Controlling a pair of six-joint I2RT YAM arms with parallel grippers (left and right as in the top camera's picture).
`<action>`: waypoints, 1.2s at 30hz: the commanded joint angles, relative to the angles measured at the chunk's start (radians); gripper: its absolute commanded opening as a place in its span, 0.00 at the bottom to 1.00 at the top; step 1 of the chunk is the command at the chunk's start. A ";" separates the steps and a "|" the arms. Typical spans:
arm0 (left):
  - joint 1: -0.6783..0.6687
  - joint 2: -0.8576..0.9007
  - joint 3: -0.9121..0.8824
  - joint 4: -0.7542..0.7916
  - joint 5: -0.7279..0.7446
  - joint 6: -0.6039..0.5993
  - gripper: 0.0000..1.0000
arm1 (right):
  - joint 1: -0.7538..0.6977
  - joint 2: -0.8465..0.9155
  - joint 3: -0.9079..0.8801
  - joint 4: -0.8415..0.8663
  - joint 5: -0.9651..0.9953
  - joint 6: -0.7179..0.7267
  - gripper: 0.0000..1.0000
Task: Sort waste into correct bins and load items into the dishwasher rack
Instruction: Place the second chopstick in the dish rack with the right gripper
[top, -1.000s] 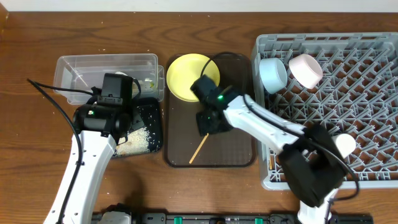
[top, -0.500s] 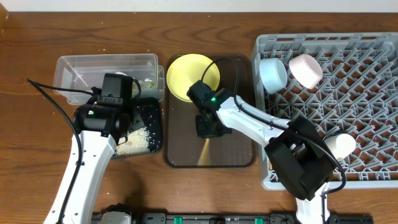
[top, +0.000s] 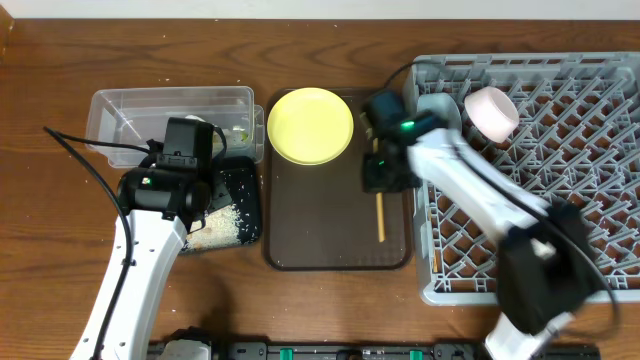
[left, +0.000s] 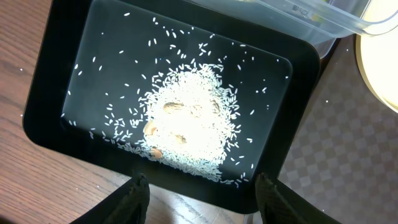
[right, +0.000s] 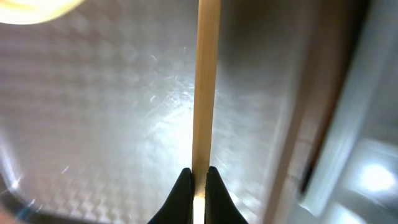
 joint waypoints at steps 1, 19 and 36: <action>0.002 0.008 -0.004 -0.002 -0.023 -0.005 0.58 | -0.044 -0.145 0.005 -0.037 -0.001 -0.170 0.01; 0.002 0.008 -0.004 -0.001 -0.023 -0.005 0.58 | -0.212 -0.244 -0.129 -0.179 0.130 -0.241 0.04; 0.002 0.008 -0.004 -0.001 -0.023 -0.005 0.59 | -0.196 -0.246 -0.128 0.126 -0.025 -0.241 0.43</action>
